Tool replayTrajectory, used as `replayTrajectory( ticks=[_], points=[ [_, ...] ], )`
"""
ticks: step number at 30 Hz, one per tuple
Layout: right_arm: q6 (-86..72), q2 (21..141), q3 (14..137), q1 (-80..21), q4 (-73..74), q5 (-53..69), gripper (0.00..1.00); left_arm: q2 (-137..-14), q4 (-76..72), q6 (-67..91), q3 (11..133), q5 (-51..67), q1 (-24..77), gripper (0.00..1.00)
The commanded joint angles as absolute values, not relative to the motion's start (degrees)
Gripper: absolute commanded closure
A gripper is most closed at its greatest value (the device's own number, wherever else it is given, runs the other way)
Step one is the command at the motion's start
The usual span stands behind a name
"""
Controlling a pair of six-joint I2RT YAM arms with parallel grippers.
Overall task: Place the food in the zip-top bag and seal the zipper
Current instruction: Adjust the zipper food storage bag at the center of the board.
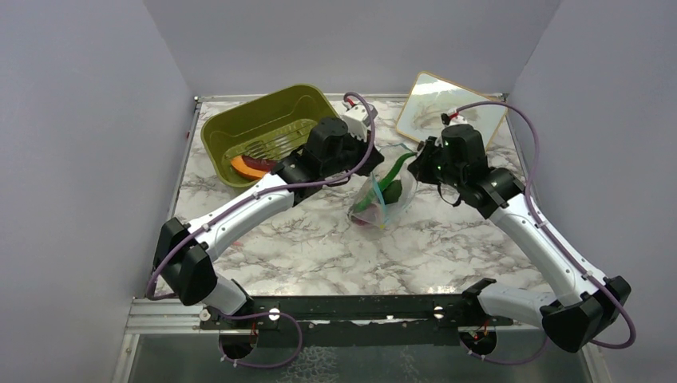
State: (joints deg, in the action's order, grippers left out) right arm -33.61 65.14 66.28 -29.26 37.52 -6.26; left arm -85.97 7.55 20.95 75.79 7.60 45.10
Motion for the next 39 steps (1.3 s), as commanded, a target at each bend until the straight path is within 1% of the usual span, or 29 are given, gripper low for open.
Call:
replayTrajectory(
  ticks=[1, 4, 7, 9, 11, 14, 17, 19, 21, 25, 29, 31, 34, 39],
  points=[
    [-33.0, 62.6, 69.5, -29.3, 36.2, -11.9, 0.99, -80.0, -6.9, 30.7, 72.6, 16.2, 44.6, 1.0],
    [-32.3, 59.0, 62.5, -29.3, 25.0, -13.9, 0.99, -79.6, -13.7, 37.1, 69.7, 21.1, 44.6, 1.0],
    [-33.2, 56.3, 56.2, -29.2, 13.0, -12.4, 0.99, -81.0, -17.4, 38.8, 69.0, 24.0, 44.6, 1.0],
    [-33.9, 56.0, 54.7, -29.3, 7.6, -9.2, 0.99, -82.8, -17.6, 37.7, 70.1, 25.4, 44.6, 1.0],
    [-34.1, 56.9, 55.1, -29.3, 5.3, -8.1, 0.99, -84.2, -17.6, 37.0, 70.7, 26.3, 44.6, 1.0],
    [-34.3, 59.2, 58.7, -29.2, 9.6, -12.1, 0.99, -85.8, -15.9, 34.4, 71.0, 27.1, 44.6, 1.0],
    [-35.6, 61.0, 63.4, -29.2, 16.6, -18.6, 0.99, -86.5, -10.5, 29.8, 71.5, 23.6, 44.6, 1.0],
    [-33.5, 61.6, 64.3, -29.2, 17.1, -17.9, 0.98, -86.5, -9.1, 28.8, 71.0, 20.6, 44.5, 1.0],
    [-31.8, 62.5, 64.7, -29.2, 19.2, -13.6, 0.88, -86.7, -8.7, 29.4, 71.1, 19.8, 44.1, 1.0],
    [-33.6, 62.3, 65.2, -29.2, 30.2, -9.0, 0.67, -87.9, -9.5, 31.6, 71.3, 20.6, 43.5, 1.0],
    [-34.4, 59.4, 64.4, -29.2, 38.7, -9.0, 0.55, -87.9, -10.7, 32.9, 70.9, 20.5, 43.4, 1.0],
    [-34.8, 58.5, 64.4, -29.2, 42.8, -9.6, 0.53, -88.0, -10.9, 33.2, 70.8, 20.2, 43.3, 1.0],
    [-36.2, 57.5, 63.6, -29.3, 46.2, -8.6, 0.52, -87.7, -11.5, 33.7, 70.3, 19.3, 43.2, 1.0],
    [-41.5, 55.6, 60.9, -29.3, 45.1, -2.2, 0.52, -87.5, -11.6, 34.4, 69.7, 18.4, 43.2, 1.0]
  ],
)
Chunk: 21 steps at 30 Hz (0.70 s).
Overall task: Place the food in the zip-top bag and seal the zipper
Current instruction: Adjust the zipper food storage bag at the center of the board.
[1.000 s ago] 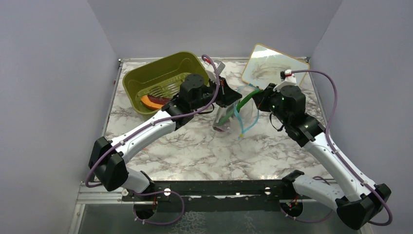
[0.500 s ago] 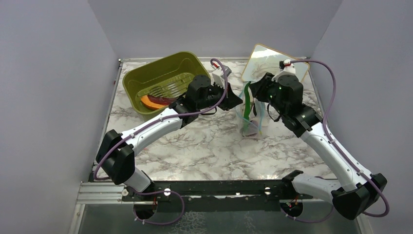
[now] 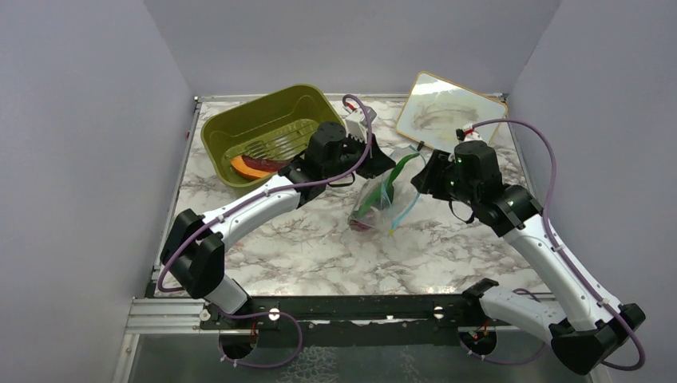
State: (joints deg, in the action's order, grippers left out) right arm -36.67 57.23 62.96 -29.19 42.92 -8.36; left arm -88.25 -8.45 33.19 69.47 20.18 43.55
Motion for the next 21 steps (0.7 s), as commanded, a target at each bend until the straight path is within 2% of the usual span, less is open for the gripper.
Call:
replayTrajectory(
  ticks=[1, 4, 6, 7, 8, 9, 10, 14, 21],
  points=[
    [-43.4, 55.2, 60.0, -29.2, 44.3, -1.0, 0.52, -87.5, -11.7, 34.5, 69.7, 18.4, 43.2, 1.0],
    [-46.8, 54.1, 55.8, -29.2, 40.6, 1.0, 0.52, -87.4, -12.2, 34.9, 69.4, 18.0, 43.2, 1.0],
    [-47.7, 53.6, 53.7, -29.2, 37.9, 1.4, 0.57, -87.6, -12.2, 34.9, 69.5, 17.7, 43.2, 1.0],
    [-47.7, 53.6, 53.3, -29.3, 37.4, 1.3, 0.64, -87.7, -12.1, 34.8, 69.6, 17.5, 43.2, 1.0],
    [-47.4, 53.6, 53.4, -29.3, 37.0, 1.0, 0.76, -87.8, -11.8, 34.6, 69.7, 17.2, 43.2, 1.0],
    [-46.9, 53.6, 54.1, -29.3, 37.0, 0.9, 0.93, -88.0, -11.3, 34.3, 69.9, 16.9, 43.2, 1.0],
    [-46.6, 53.5, 55.6, -29.2, 37.5, 0.7, 0.98, -88.1, -10.6, 33.8, 70.1, 16.4, 43.2, 1.0],
    [-44.7, 52.6, 63.8, -29.2, 38.6, 0.9, 0.99, -88.5, -6.1, 29.7, 71.9, 12.1, 43.2, 1.0],
    [-40.4, 53.0, 61.6, -29.2, 35.0, -1.8, 0.99, -89.0, -3.2, 27.6, 74.7, 9.8, 42.7, 1.0]
  ],
)
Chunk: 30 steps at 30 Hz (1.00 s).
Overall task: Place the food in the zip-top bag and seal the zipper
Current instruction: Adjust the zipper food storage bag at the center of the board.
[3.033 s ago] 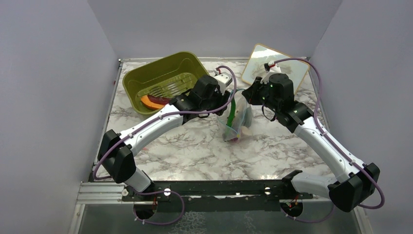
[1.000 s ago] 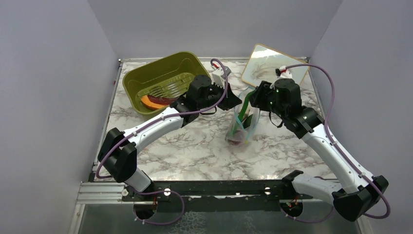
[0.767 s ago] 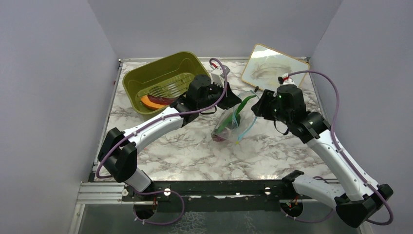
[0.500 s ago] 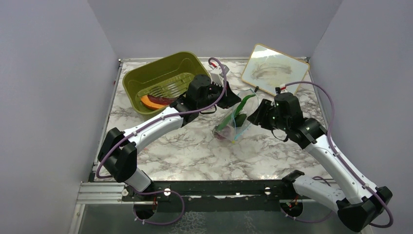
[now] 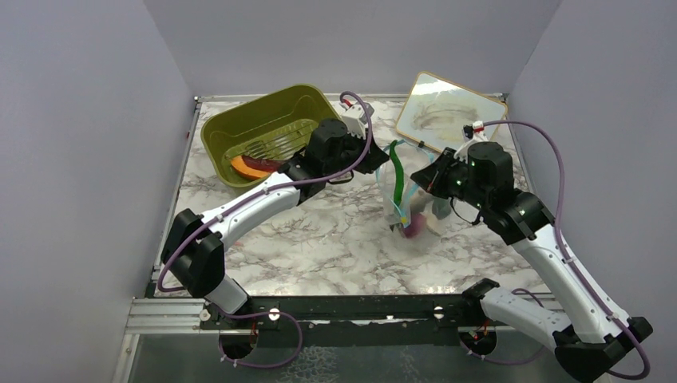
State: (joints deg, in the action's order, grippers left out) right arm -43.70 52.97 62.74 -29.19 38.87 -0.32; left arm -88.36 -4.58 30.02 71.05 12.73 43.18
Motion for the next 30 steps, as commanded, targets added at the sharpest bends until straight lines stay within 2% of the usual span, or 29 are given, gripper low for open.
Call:
replayTrajectory(
  ticks=[1, 12, 17, 20, 24, 30],
  points=[
    [-39.6, 52.8, 60.9, -29.2, 34.6, -3.1, 0.99, -89.1, -2.7, 27.6, 75.2, 9.9, 42.7, 1.0],
    [-36.0, 53.1, 59.5, -29.2, 35.2, -15.3, 0.99, -87.6, 0.1, 29.2, 77.0, 10.1, 40.4, 1.0],
    [-35.1, 51.7, 60.1, -29.2, 34.5, -20.0, 0.99, -86.5, 0.6, 32.8, 76.6, 13.0, 33.8, 1.0],
    [-33.9, 50.7, 58.1, -29.2, 28.7, -13.3, 0.99, -86.8, -0.7, 33.1, 77.8, 16.4, 33.5, 1.0],
    [-34.1, 54.3, 56.5, -29.2, 19.6, -0.5, 0.99, -88.7, -6.2, 34.4, 77.9, 22.6, 38.7, 1.0],
    [-33.0, 59.1, 58.7, -29.2, 18.6, -0.4, 0.99, -90.7, -6.4, 32.1, 78.4, 24.3, 42.6, 1.0]
  ],
)
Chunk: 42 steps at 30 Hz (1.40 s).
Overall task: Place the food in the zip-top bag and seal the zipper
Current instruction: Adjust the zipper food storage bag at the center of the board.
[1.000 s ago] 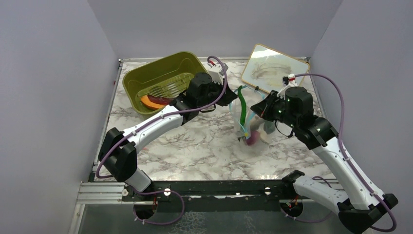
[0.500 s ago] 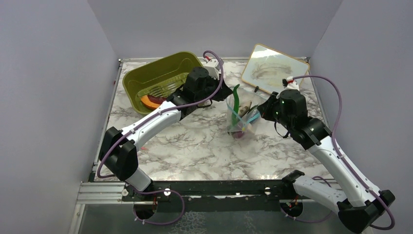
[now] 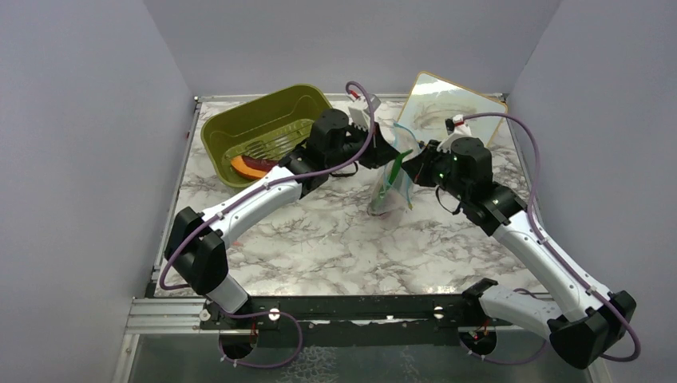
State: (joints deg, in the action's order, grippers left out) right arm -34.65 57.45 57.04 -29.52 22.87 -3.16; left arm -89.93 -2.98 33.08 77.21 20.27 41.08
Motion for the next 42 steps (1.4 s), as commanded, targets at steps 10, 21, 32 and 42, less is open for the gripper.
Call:
replayTrajectory(
  ticks=[10, 21, 32, 42],
  points=[
    [-33.6, 59.5, 59.8, -29.2, 23.3, -7.9, 0.99, -92.4, 1.5, 27.2, 81.4, 17.2, 42.6, 0.92],
    [-32.8, 59.9, 58.0, -29.1, 23.3, -10.3, 0.99, -92.0, 4.7, 26.2, 83.8, 9.6, 42.5, 1.0],
    [-32.6, 60.4, 58.1, -29.2, 24.5, -15.4, 0.99, -90.8, 6.3, 25.2, 82.0, 1.0, 42.4, 1.0],
    [-31.1, 61.9, 56.8, -29.2, 19.2, -8.8, 0.99, -92.8, 6.6, 24.0, 85.1, 10.7, 42.1, 0.61]
  ],
)
